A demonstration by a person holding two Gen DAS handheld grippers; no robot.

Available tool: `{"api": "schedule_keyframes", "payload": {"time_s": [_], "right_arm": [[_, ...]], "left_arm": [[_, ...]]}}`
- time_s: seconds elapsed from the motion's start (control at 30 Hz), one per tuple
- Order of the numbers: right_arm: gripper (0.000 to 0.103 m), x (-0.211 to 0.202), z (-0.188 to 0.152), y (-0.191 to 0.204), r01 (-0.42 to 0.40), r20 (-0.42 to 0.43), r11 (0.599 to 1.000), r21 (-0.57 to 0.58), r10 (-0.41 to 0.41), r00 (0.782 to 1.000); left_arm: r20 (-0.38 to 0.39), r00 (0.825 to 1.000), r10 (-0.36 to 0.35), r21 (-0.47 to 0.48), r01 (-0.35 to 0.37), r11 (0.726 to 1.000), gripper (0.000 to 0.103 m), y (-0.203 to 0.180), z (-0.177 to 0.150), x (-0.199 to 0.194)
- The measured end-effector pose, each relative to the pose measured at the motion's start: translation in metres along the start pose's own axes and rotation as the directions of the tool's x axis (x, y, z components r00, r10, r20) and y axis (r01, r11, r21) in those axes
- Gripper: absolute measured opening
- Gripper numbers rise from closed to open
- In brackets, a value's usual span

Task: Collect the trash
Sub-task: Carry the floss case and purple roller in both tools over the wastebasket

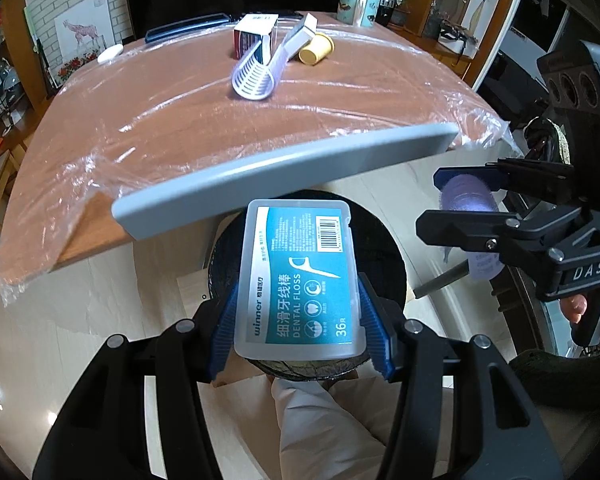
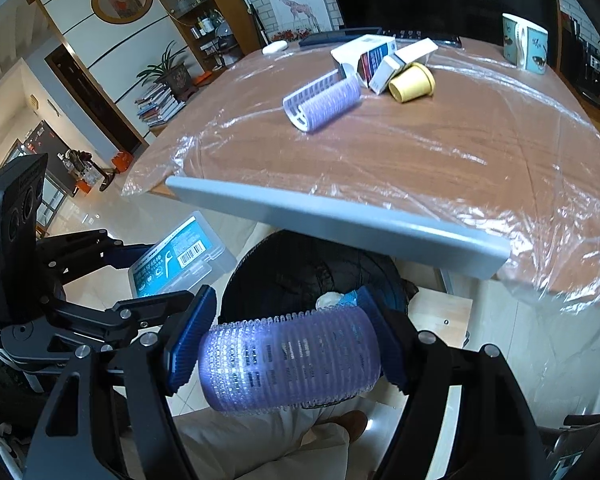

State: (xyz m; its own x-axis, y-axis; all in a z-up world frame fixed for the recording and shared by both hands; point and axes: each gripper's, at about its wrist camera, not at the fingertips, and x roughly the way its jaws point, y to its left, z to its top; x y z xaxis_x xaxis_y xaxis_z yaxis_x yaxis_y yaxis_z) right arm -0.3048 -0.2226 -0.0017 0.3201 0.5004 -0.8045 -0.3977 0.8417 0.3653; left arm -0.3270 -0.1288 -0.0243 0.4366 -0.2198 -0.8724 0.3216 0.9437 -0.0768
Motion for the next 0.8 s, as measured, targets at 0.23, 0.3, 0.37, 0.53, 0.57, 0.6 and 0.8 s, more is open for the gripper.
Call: {"api": "schedule_keyframes", "payload": {"time_s": [0.23, 0.3, 0.37, 0.53, 0.57, 0.6, 0.8], "right_arm": [[0.072, 0.012, -0.003, 0.0, -0.001, -0.024, 1.0, 0.001, 0.001, 1.0], [0.072, 0.016, -0.003, -0.002, 0.002, -0.031, 1.0, 0.002, -0.002, 1.0], [0.072, 0.019, -0.005, -0.001, 0.006, -0.036, 1.0, 0.003, -0.006, 0.999], [0.072, 0.03, -0.007, -0.006, 0.015, -0.056, 1.0, 0.016, -0.014, 0.998], [0.072, 0.032, -0.008, -0.007, 0.017, -0.06, 1.0, 0.018, -0.015, 0.998], [0.072, 0.035, -0.009, -0.008, 0.019, -0.066, 1.0, 0.023, -0.017, 0.998], [0.072, 0.049, -0.013, -0.015, 0.028, -0.092, 0.998, 0.048, -0.024, 0.996]], "left_arm": [[-0.026, 1.0, 0.006, -0.007, -0.006, 1.0, 0.056, 0.003, -0.003, 0.011], [-0.033, 0.999, 0.009, -0.008, -0.009, 1.0, 0.056, 0.004, -0.003, 0.014], [-0.041, 0.999, 0.012, -0.008, -0.012, 1.0, 0.056, 0.005, -0.004, 0.017], [-0.062, 0.998, 0.019, -0.008, -0.019, 1.0, 0.056, 0.008, -0.005, 0.028], [-0.067, 0.998, 0.021, -0.008, -0.021, 1.0, 0.056, 0.008, -0.006, 0.03], [-0.073, 0.997, 0.023, -0.008, -0.024, 1.0, 0.056, 0.009, -0.006, 0.032], [-0.1, 0.995, 0.029, -0.01, -0.03, 0.999, 0.056, 0.014, -0.008, 0.044]]}}
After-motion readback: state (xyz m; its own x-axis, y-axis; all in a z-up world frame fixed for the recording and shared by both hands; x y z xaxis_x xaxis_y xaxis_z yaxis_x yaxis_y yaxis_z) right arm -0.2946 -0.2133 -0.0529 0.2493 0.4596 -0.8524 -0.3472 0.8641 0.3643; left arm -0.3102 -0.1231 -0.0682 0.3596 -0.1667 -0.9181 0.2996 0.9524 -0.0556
